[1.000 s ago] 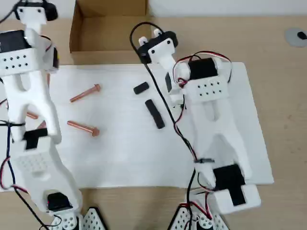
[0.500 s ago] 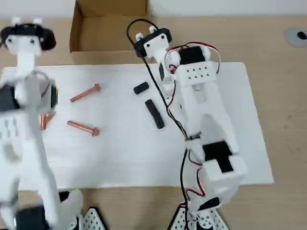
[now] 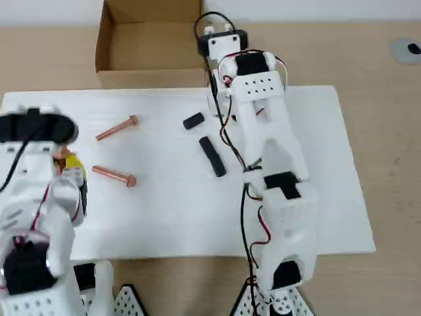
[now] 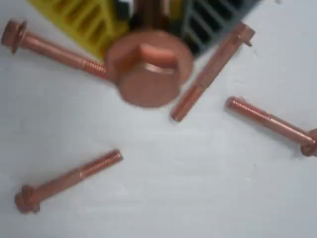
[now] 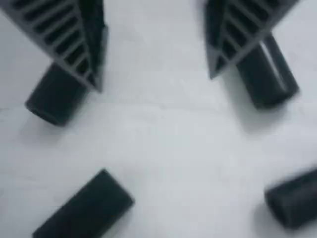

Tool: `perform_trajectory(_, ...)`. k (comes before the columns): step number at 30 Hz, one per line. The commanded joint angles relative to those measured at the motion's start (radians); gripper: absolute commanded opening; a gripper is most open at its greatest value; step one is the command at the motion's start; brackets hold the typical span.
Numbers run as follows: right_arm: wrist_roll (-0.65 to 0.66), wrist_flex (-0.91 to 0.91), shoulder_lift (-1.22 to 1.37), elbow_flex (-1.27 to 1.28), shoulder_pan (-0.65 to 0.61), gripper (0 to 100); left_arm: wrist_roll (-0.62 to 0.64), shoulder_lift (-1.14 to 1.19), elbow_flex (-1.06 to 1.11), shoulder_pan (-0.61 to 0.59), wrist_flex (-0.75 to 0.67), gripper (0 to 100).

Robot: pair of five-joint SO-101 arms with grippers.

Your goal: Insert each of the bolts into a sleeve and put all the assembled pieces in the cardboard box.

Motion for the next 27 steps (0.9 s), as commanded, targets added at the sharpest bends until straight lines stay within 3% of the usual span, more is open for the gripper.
perform_trajectory(1, -0.199, 0.003, 0.045, -0.124, 0.018, 17.4, 0.037, -0.099, 0.029, 0.002, -0.025, 1)
perform_trajectory(3, -0.261, 0.005, 0.081, -0.147, 0.031, 17.5, 0.035, -0.142, 0.046, 0.002, -0.025, 1)
perform_trajectory(13, -0.273, -0.003, 0.166, -0.160, 0.148, 17.5, 0.035, -0.251, 0.080, 0.002, -0.023, 1)
perform_trajectory(27, -0.324, -0.017, 0.208, -0.213, 0.110, 17.5, 0.037, -0.268, 0.087, 0.002, -0.020, 1)
